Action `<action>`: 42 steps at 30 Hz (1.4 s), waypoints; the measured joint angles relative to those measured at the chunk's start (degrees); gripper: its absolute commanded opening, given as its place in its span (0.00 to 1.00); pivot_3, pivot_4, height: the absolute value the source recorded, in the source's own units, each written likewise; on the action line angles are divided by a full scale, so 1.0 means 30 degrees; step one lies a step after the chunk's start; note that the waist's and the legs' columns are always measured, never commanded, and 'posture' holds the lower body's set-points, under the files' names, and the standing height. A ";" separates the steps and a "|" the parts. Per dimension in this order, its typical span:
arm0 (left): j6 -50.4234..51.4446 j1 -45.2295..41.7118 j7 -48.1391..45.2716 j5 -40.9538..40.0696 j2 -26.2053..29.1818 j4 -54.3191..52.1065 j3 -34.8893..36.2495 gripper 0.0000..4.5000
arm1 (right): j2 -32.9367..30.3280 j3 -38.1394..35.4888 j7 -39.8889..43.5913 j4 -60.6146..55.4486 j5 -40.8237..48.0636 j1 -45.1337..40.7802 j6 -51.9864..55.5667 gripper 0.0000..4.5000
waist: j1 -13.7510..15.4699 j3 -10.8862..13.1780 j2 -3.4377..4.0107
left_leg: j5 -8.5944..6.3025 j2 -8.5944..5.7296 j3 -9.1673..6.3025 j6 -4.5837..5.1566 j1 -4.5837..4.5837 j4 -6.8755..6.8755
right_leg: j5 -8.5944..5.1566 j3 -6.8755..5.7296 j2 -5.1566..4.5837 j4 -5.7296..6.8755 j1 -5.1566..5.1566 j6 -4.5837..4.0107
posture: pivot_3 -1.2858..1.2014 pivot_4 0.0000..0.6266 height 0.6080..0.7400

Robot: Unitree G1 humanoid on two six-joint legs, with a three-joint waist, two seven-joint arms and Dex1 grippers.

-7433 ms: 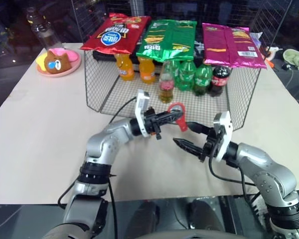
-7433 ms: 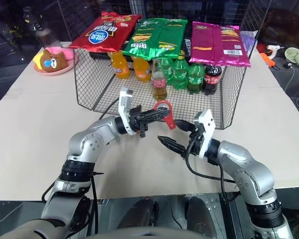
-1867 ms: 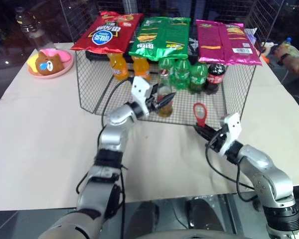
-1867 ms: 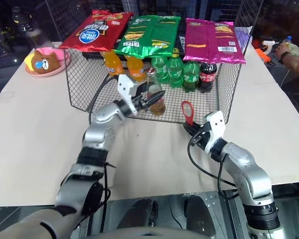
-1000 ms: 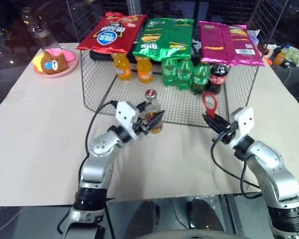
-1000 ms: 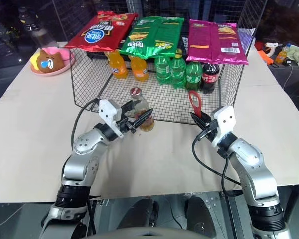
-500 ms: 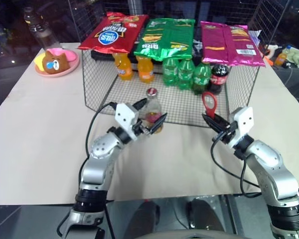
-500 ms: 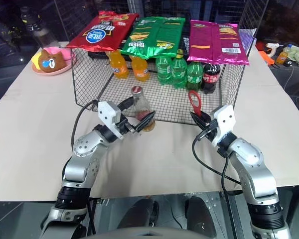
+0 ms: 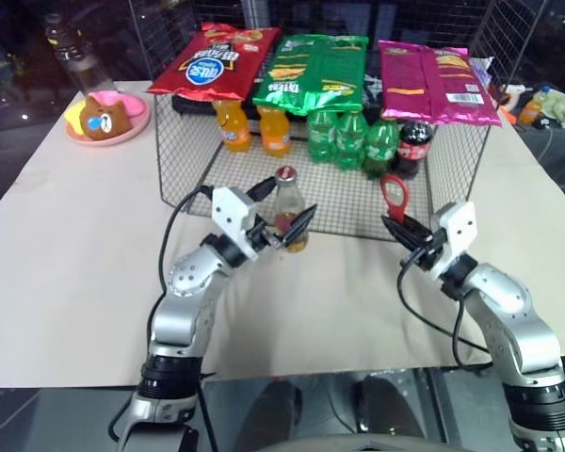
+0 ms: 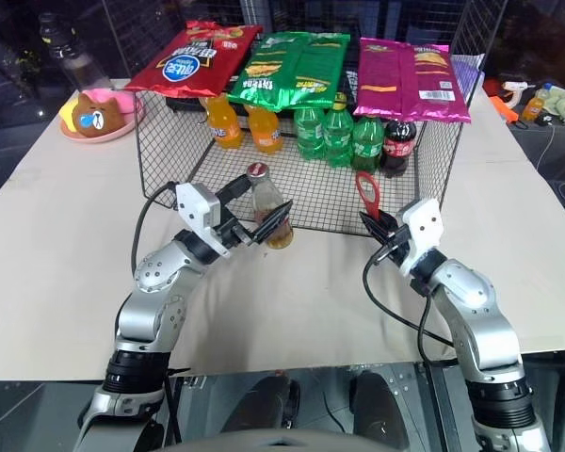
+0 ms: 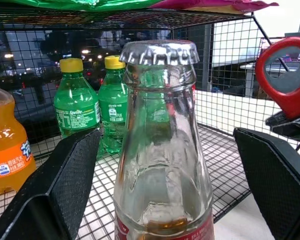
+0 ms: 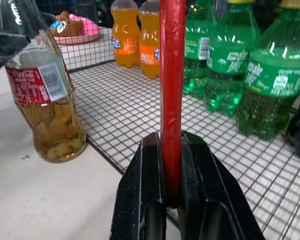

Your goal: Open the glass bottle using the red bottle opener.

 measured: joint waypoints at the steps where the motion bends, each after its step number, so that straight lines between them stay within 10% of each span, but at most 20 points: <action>1: -0.0017 -0.0003 -0.0014 -0.0069 0.0000 0.0008 0.0001 0.98 | 0.0022 0.0014 0.0034 0.0004 -0.0031 -0.0012 -0.0018 0.00 | 0.0001 0.0000 0.0000 | 0.0000 0.0001 -0.0001 0.0000 0.0000 0.0000 | 0.0000 0.0000 0.0000 0.0000 0.0000 0.0000 | 0.52 0.24 1.00; 4: -0.0134 -0.0009 -0.0030 -0.0214 -0.0040 0.0041 0.0002 0.82 | 0.0033 0.0126 0.0118 0.0077 -0.0065 -0.0013 -0.0063 0.00 | 0.0002 0.0000 0.0000 | 0.0000 0.0001 0.0001 0.0000 0.0000 0.0000 | 0.0000 0.0001 -0.0001 0.0000 0.0000 0.0000 | 0.52 0.24 1.00; 19: -0.0927 -0.0059 -0.0565 -0.0699 -0.0199 0.1472 0.0285 0.82 | 0.0093 0.0401 0.0165 0.0431 -0.0176 -0.0602 -0.0113 0.00 | -0.0003 0.0000 0.0000 | 0.0000 0.0003 0.0004 0.0000 0.0004 0.0000 | 0.0000 0.0004 0.0007 0.0001 -0.0001 0.0000 | 0.52 0.24 1.00; 22: -0.1108 -0.0062 -0.0690 -0.0740 -0.0203 0.1561 0.0471 0.65 | 0.0091 0.0457 0.0190 0.0438 -0.0181 -0.0617 -0.0112 0.00 | -0.0003 0.0000 -0.0001 | 0.0000 0.0005 0.0004 0.0000 0.0001 0.0000 | 0.0000 0.0004 0.0005 -0.0002 -0.0001 0.0000 | 0.52 0.24 1.00; 37: -0.1203 -0.0061 -0.0793 -0.0830 -0.0443 0.1550 0.0518 0.65 | 0.0124 0.0702 0.0519 0.0715 -0.0372 -0.0912 -0.0113 0.00 | 0.0000 0.0000 0.0000 | 0.0000 0.0008 0.0005 0.0000 0.0003 0.0000 | 0.0000 0.0007 0.0007 0.0000 -0.0001 0.0000 | 0.52 0.24 1.00; 42: -0.1604 -0.0187 -0.0907 -0.1124 -0.0549 0.1266 0.0565 0.33 | 0.0235 0.0713 0.0526 0.0762 -0.0408 -0.0952 -0.0114 0.00 | 0.0002 -0.0003 0.0002 | 0.0000 0.0009 0.0007 0.0000 0.0009 0.0000 | 0.0000 0.0008 0.0003 0.0000 0.0002 0.0000 | 0.52 0.24 1.00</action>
